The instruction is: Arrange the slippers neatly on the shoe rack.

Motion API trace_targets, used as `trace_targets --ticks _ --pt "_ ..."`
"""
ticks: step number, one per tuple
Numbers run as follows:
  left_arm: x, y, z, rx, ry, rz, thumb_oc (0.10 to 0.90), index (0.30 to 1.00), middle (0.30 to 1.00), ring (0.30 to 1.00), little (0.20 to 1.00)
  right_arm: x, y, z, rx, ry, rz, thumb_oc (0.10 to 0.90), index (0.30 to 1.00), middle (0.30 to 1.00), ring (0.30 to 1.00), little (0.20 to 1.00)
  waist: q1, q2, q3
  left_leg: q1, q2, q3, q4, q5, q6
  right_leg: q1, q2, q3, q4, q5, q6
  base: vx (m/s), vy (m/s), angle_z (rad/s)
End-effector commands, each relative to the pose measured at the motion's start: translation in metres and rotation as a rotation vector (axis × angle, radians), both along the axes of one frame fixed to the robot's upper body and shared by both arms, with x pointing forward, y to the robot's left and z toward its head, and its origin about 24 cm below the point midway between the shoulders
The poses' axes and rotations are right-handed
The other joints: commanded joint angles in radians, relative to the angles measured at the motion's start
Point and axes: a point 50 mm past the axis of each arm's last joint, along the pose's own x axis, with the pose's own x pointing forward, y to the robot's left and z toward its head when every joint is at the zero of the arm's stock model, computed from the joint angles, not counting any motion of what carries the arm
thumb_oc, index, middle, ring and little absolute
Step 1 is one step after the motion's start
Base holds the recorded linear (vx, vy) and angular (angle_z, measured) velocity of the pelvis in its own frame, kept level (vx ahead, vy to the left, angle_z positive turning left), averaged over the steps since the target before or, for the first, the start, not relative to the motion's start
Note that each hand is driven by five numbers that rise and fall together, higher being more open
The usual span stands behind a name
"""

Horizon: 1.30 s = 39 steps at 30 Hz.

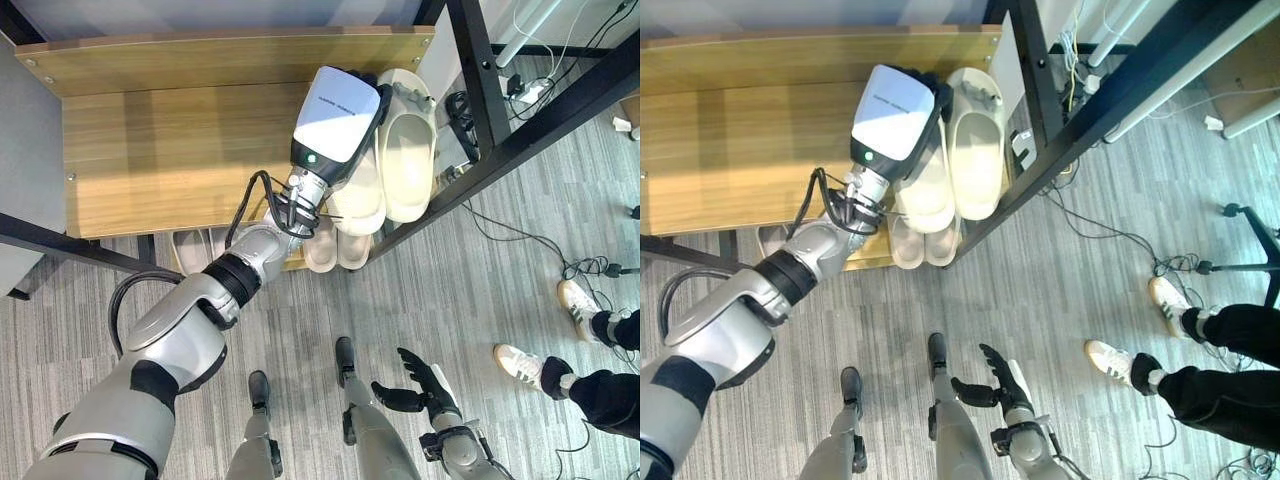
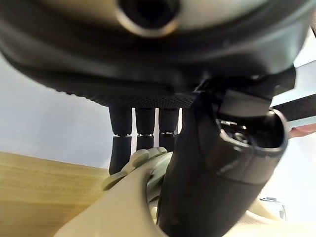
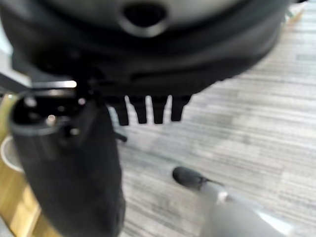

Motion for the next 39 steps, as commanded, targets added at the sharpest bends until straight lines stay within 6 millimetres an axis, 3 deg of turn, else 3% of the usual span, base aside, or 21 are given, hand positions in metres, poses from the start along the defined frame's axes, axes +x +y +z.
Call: trace_targets --ticks 1,2,4,5,27,39 --pt "-0.01 -0.048 0.003 -0.013 0.019 -0.136 0.4 0.3 0.3 0.3 0.3 0.017 -0.017 0.02 -0.015 -0.111 0.001 0.8 0.9 0.9 0.9 0.9 -0.034 0.04 -0.007 -0.05 -0.032 -0.008 0.002 -0.027 0.026 0.037 -0.011 -0.009 0.017 -0.119 0.081 0.0 0.0 0.0" --pt "-0.01 -0.048 0.003 -0.011 0.019 -0.131 0.4 0.3 0.3 0.3 0.3 0.017 -0.017 0.02 -0.016 -0.111 0.001 0.8 0.9 0.9 0.9 0.9 -0.034 0.039 -0.01 -0.051 -0.031 -0.008 0.002 -0.026 0.026 0.036 -0.01 -0.009 0.017 -0.119 0.08 0.0 0.0 0.0" --pt "-0.009 -0.048 0.006 -0.011 0.009 -0.129 0.576 0.564 0.564 0.564 0.564 0.017 -0.017 0.02 -0.018 -0.111 0.005 0.8 0.9 0.9 0.9 0.9 -0.037 0.038 -0.014 -0.054 -0.03 -0.008 0.002 -0.025 0.025 0.035 -0.01 -0.011 0.017 -0.119 0.08 0.0 0.0 0.0" --pt "-0.009 -0.048 0.007 -0.012 0.007 -0.127 0.8 0.9 0.9 0.9 0.9 0.017 -0.017 0.019 -0.019 -0.108 0.006 0.8 0.9 0.9 0.9 0.9 -0.038 0.037 -0.017 -0.055 -0.03 -0.008 0.002 -0.025 0.025 0.032 -0.009 -0.01 0.017 -0.118 0.08 0.0 0.0 0.0" --pt "-0.004 -0.035 0.015 -0.184 0.105 -0.128 0.8 0.9 0.9 0.9 0.9 0.002 -0.014 0.005 0.012 -0.022 -0.013 0.8 0.9 0.9 0.9 0.9 -0.023 0.044 -0.041 -0.032 -0.028 -0.012 0.002 -0.024 0.021 0.058 -0.01 -0.018 0.018 -0.127 0.074 0.0 0.0 0.0" --pt "-0.021 -0.035 0.017 -0.313 0.087 -0.279 0.8 0.9 0.9 0.9 0.9 -0.006 -0.009 -0.005 0.017 0.041 -0.032 0.8 0.9 0.9 0.9 0.9 -0.005 0.046 -0.061 0.004 -0.033 -0.01 0.002 -0.031 0.023 0.099 -0.016 -0.021 0.019 -0.136 0.072 0.0 0.0 0.0"
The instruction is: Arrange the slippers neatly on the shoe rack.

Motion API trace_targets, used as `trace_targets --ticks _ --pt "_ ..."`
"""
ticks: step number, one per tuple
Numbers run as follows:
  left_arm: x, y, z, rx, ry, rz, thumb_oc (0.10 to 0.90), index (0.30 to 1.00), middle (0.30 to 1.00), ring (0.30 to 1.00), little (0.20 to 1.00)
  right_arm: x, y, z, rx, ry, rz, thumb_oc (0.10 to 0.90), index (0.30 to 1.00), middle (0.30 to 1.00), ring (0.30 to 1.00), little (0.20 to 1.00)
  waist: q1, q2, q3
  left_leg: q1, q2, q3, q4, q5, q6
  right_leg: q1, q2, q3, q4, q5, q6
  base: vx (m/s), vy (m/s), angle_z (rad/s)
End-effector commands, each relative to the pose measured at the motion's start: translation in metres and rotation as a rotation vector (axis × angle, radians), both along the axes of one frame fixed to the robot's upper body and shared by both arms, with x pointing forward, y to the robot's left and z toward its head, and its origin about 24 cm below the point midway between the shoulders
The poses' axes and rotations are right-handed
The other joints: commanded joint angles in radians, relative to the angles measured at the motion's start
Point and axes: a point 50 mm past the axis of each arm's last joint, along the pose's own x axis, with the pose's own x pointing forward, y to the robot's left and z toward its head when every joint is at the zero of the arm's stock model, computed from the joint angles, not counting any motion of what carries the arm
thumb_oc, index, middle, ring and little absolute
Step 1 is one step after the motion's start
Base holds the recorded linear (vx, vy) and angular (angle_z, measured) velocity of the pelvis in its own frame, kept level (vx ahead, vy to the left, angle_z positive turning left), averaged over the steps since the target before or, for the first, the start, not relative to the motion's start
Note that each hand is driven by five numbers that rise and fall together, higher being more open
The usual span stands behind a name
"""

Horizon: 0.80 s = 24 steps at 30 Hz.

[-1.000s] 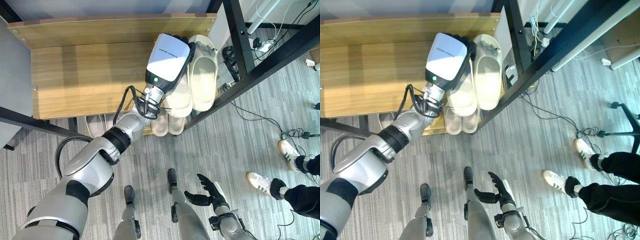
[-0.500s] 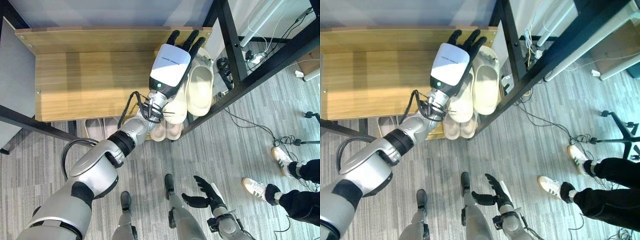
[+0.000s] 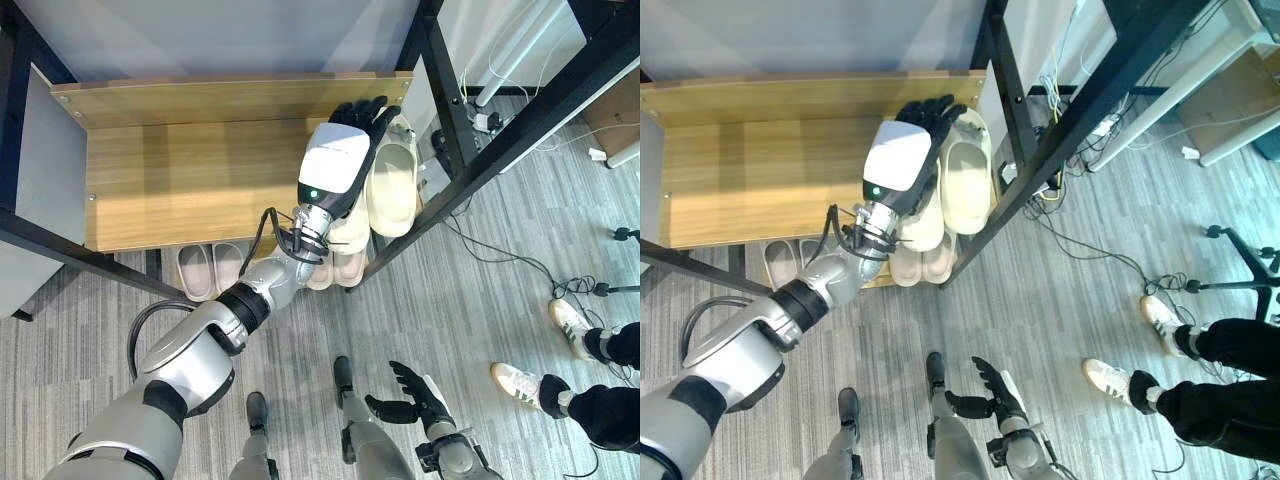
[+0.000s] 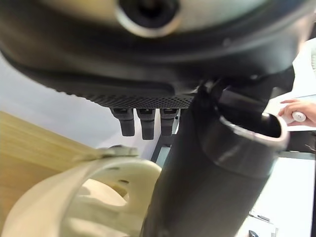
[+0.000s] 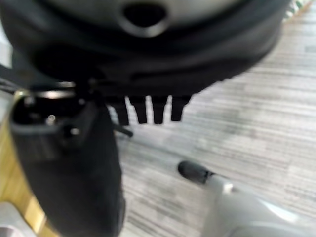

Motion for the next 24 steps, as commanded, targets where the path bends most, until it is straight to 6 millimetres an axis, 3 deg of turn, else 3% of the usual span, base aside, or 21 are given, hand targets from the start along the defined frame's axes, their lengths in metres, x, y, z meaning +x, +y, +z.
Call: trace_targets --ticks 1,16,24 --pt "-0.013 -0.028 0.062 -0.162 -0.197 -0.174 0.8 0.9 0.9 0.9 0.9 0.004 -0.015 0.005 -0.003 -0.032 -0.07 0.8 0.9 0.9 0.9 0.9 -0.005 0.052 0.018 -0.022 -0.033 -0.011 0.002 -0.033 0.024 0.075 -0.015 -0.024 0.02 -0.14 0.076 0.0 0.0 0.0" --pt "-0.03 -0.026 0.075 -0.24 -0.262 -0.266 0.8 0.9 0.9 0.9 0.9 -0.001 -0.008 -0.005 0.011 0.026 -0.1 0.8 0.9 0.9 0.9 0.9 0.012 0.058 -0.011 0.031 -0.034 -0.012 0.002 -0.041 0.026 0.139 -0.019 -0.034 0.018 -0.154 0.076 0.01 0.0 0.0" --pt "-0.037 0.008 0.053 -0.335 -0.187 -0.256 0.8 0.9 0.9 0.9 0.9 -0.002 0.001 -0.01 0.057 0.056 -0.149 0.8 0.9 0.9 0.9 0.9 0.039 0.058 -0.027 0.101 -0.037 -0.015 0.002 -0.05 0.03 0.216 -0.014 -0.052 0.016 -0.169 0.075 0.04 -0.001 0.01"
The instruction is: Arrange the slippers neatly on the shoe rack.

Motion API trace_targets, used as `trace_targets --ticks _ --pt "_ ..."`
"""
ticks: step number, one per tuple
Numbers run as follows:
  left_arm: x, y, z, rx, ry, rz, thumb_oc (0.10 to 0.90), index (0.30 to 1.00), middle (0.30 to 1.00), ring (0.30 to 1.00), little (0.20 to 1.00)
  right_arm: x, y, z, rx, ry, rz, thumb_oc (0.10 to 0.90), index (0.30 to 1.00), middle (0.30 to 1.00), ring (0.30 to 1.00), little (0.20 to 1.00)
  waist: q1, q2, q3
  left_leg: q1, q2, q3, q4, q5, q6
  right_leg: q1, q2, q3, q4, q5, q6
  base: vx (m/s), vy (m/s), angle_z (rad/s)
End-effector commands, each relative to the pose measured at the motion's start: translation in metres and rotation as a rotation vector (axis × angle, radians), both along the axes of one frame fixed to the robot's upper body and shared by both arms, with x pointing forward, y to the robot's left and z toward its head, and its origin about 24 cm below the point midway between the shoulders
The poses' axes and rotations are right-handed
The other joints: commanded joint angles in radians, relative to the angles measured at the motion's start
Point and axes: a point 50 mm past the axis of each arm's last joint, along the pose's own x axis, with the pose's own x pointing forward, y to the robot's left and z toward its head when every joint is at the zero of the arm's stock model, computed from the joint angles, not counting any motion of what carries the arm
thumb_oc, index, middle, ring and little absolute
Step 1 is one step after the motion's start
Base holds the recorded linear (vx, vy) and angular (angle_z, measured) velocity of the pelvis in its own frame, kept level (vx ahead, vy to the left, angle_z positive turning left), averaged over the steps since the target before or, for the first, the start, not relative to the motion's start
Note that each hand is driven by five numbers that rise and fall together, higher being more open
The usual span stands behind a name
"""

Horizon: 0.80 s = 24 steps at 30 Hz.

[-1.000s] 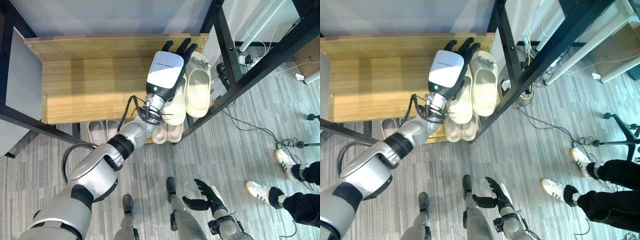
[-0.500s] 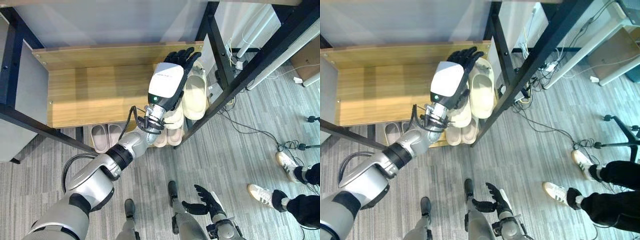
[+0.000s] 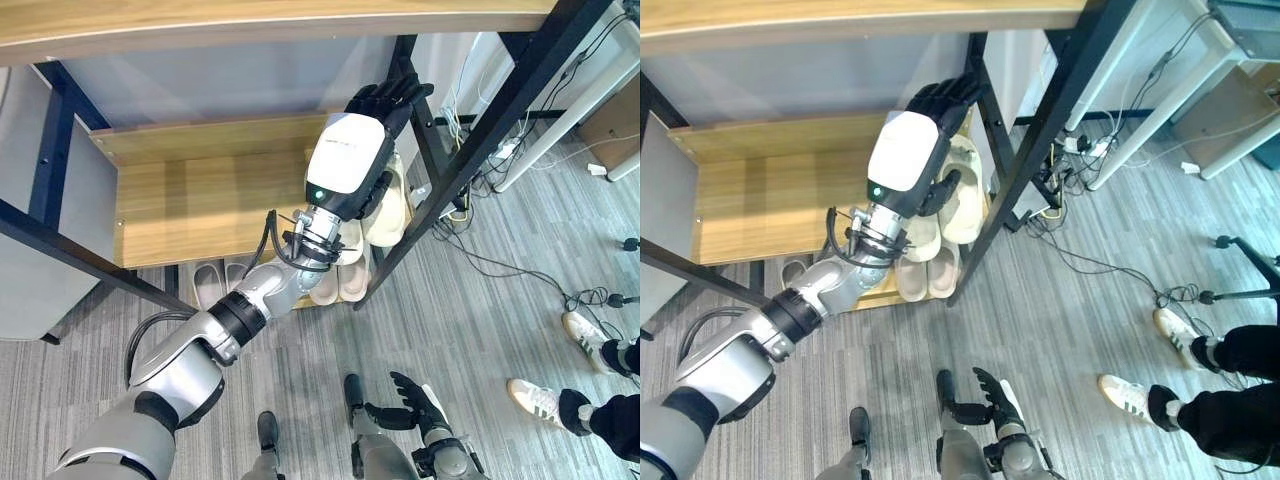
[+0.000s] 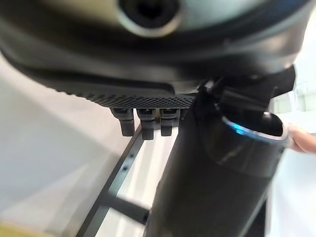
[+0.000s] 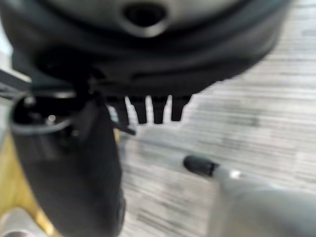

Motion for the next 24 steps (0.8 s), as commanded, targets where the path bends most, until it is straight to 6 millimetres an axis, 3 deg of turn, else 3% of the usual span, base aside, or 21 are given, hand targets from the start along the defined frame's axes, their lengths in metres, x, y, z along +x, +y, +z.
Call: trace_targets --ticks 1,6,8,10,13,24 --pt "-0.003 0.009 0.038 -0.151 -0.127 -0.043 0.8 0.9 0.9 0.9 0.9 0.002 -0.004 0.002 0.04 -0.026 -0.09 0.8 0.9 0.9 0.9 0.9 0.021 0.01 -0.024 -0.022 -0.043 -0.014 0.003 -0.049 0.031 0.094 -0.018 -0.048 0.016 -0.16 0.079 0.04 -0.011 0.12" --pt "-0.014 0.048 0.003 -0.162 -0.06 0.035 0.8 0.9 0.9 0.9 0.9 0.001 0.003 -0.002 0.072 -0.003 -0.135 0.8 0.9 0.9 0.9 0.9 0.054 0.009 -0.038 0.011 -0.043 -0.021 0.003 -0.055 0.032 0.13 -0.018 -0.063 0.014 -0.169 0.076 0.04 -0.003 0.09" --pt "-0.012 0.077 -0.001 -0.192 -0.049 0.131 0.8 0.9 0.9 0.9 0.9 -0.03 -0.004 -0.007 0.089 0.034 -0.115 0.8 0.9 0.9 0.9 0.9 0.04 0.005 -0.032 0.017 -0.041 -0.013 0.003 -0.053 0.031 0.131 -0.019 -0.059 0.014 -0.163 0.078 -0.02 0.039 0.07" --pt "-0.014 0.094 -0.008 -0.16 -0.008 0.175 0.8 0.9 0.9 0.9 0.9 -0.041 -0.016 0.008 0.119 -0.018 -0.058 0.8 0.9 0.9 0.9 0.9 0.033 -0.008 -0.024 0.018 -0.034 -0.008 0.003 -0.05 0.027 0.132 -0.014 -0.06 0.015 -0.161 0.079 -0.06 -0.012 -0.03" --pt "-0.014 0.092 -0.024 -0.199 0.104 0.158 0.8 0.9 0.9 0.9 0.9 -0.056 -0.021 0.011 0.107 -0.003 -0.023 0.8 0.9 0.9 0.9 0.9 0.029 -0.019 -0.023 0.019 -0.027 -0.007 0.003 -0.047 0.024 0.139 -0.01 -0.065 0.015 -0.162 0.077 -0.04 -0.042 -0.02" --pt "-0.023 0.057 -0.052 -0.248 0.251 0.016 0.8 0.9 0.9 0.9 0.9 -0.039 -0.015 0.016 0.108 -0.062 -0.031 0.8 0.9 0.9 0.9 0.9 0.024 -0.03 0.007 0.0 -0.023 -0.012 0.003 -0.04 0.032 0.118 -0.006 -0.059 0.021 -0.156 0.072 -0.02 -0.001 -0.01"
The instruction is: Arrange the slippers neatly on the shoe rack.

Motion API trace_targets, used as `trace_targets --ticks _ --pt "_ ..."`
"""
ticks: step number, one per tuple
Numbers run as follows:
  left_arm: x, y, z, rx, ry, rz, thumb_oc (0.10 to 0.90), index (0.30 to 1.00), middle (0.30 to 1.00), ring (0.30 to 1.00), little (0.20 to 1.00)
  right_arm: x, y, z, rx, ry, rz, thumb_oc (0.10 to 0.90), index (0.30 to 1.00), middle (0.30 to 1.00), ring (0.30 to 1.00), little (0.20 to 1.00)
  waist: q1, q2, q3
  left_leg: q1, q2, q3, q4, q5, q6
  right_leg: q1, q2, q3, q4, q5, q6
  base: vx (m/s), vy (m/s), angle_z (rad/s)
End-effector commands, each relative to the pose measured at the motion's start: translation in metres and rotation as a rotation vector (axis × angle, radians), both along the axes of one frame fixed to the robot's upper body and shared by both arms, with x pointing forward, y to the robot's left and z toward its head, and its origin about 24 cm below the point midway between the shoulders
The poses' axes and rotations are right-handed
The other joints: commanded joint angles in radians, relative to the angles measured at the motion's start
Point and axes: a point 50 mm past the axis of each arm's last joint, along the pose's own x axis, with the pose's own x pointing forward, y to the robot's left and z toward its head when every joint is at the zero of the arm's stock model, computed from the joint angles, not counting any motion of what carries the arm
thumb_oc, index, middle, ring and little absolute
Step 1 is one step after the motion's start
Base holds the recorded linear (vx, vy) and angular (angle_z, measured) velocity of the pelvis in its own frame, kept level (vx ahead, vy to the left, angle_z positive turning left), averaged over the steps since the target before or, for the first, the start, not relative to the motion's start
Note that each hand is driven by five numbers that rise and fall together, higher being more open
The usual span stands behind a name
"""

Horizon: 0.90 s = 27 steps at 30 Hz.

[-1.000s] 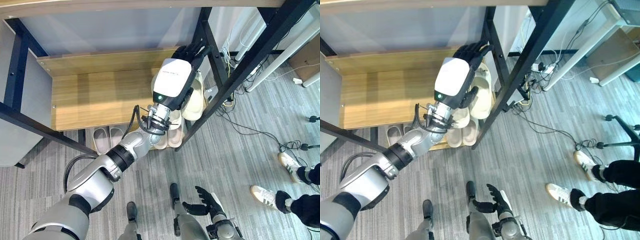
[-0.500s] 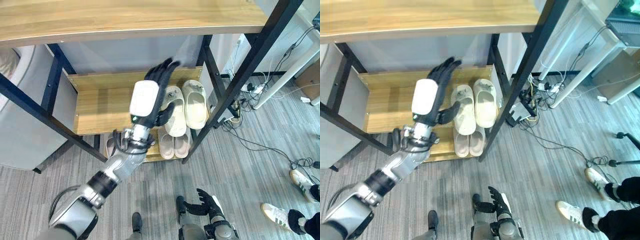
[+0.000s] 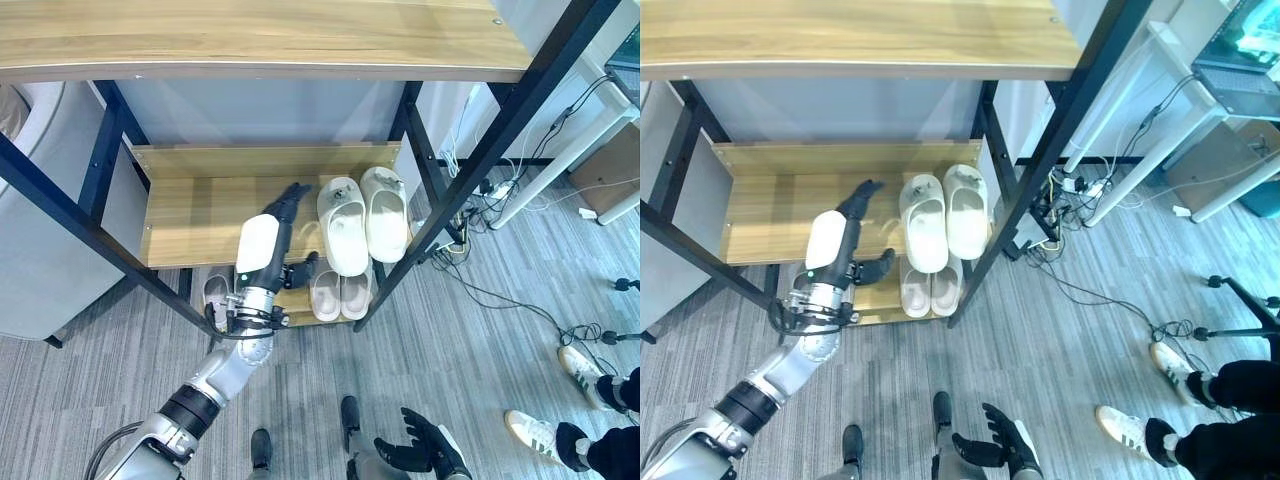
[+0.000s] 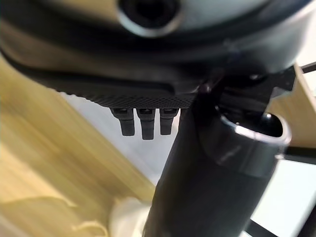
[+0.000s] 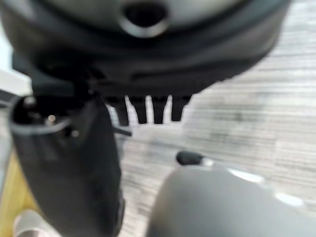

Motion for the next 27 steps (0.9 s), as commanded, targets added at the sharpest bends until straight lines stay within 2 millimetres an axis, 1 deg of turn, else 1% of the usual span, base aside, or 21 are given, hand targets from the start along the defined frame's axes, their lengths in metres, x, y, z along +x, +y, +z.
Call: trace_targets --ticks 1,4,7,16,27 --pt "0.015 -0.014 0.048 -0.059 -0.193 -0.083 0.8 0.9 0.9 0.9 0.9 0.023 0.001 0.017 0.013 -0.149 0.009 0.8 0.9 0.9 0.9 0.9 -0.003 0.013 0.019 -0.049 -0.027 0.0 0.003 -0.039 0.032 0.059 -0.004 -0.037 0.021 -0.14 0.064 -0.05 -0.001 -0.02" --pt "0.016 -0.018 0.041 -0.073 -0.159 -0.08 0.8 0.9 0.9 0.9 0.9 0.023 0.003 0.016 0.018 -0.146 0.002 0.8 0.9 0.9 0.9 0.9 -0.004 0.012 0.024 -0.053 -0.026 0.002 0.003 -0.038 0.034 0.051 -0.002 -0.033 0.023 -0.139 0.062 -0.02 -0.002 -0.02" --pt "0.016 -0.018 0.038 -0.065 -0.154 -0.075 0.8 0.9 0.9 0.9 0.9 0.022 0.003 0.015 0.018 -0.144 0.0 0.8 0.9 0.9 0.9 0.9 -0.004 0.013 0.024 -0.055 -0.025 0.001 0.004 -0.038 0.034 0.048 -0.002 -0.031 0.027 -0.141 0.061 0.0 0.0 -0.01" --pt "0.018 -0.024 0.039 -0.087 -0.14 -0.084 0.8 0.9 0.9 0.9 0.9 0.023 0.003 0.014 0.02 -0.142 -0.004 0.8 0.9 0.9 0.9 0.9 -0.006 0.015 0.025 -0.058 -0.025 -0.001 0.005 -0.037 0.034 0.044 0.0 -0.033 0.031 -0.145 0.059 0.0 0.0 0.0" --pt "0.021 -0.04 0.041 -0.142 -0.125 -0.105 0.8 0.9 0.9 0.9 0.9 0.028 0.004 0.014 0.019 -0.149 -0.007 0.8 0.9 0.9 0.9 0.9 -0.015 0.02 0.043 -0.073 -0.025 0.001 0.008 -0.032 0.036 0.017 -0.006 -0.026 0.039 -0.138 0.059 0.0 -0.002 -0.02"
